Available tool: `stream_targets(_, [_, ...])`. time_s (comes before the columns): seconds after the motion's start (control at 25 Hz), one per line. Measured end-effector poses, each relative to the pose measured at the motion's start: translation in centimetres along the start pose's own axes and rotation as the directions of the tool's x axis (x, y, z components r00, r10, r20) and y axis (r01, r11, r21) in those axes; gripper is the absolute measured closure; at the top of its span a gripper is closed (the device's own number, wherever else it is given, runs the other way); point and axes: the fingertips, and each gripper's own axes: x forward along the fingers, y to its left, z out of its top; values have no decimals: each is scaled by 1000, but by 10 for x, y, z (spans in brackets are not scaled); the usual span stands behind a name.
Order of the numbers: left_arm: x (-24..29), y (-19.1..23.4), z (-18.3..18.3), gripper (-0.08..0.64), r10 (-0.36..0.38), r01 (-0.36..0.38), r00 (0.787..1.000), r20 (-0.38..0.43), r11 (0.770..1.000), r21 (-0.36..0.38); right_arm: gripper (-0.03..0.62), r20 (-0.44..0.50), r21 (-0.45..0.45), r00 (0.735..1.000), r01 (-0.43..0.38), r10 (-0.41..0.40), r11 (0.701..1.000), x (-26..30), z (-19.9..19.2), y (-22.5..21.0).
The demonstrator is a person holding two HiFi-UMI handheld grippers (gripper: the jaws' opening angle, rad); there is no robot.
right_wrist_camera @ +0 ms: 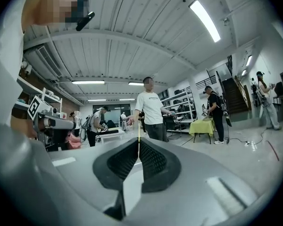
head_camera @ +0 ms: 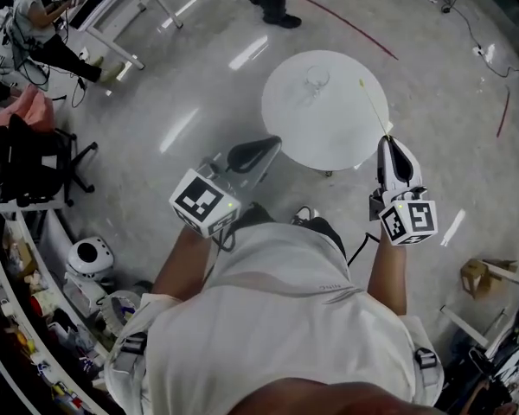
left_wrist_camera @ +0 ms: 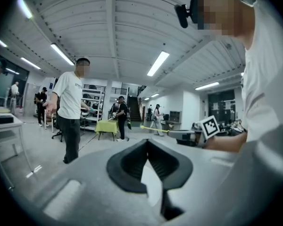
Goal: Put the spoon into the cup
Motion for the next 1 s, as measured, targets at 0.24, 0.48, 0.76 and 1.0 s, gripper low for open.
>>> stream_targets(0.24, [23,48,-7,558,-23,23,1000,-1,998,-51,580,-69,13,998,15,-14,1000,44,-13,-11])
stream_targets(0.48, [42,134,-12,558,-75,76,997,17,993,-95,580,-106,-40,992,67,-71,997,123,-5,-12])
stream_targets(0.76, [64,253,-9,558,-144,146,989,29,983,-110,580,-169,-119,980,85,-105,989,234,-4,-5])
stream_targets(1.0, [93,323,-25,558,-188,187,982,4,972,-142,580,-355,-182,915,131,-190,975,295,-49,-27])
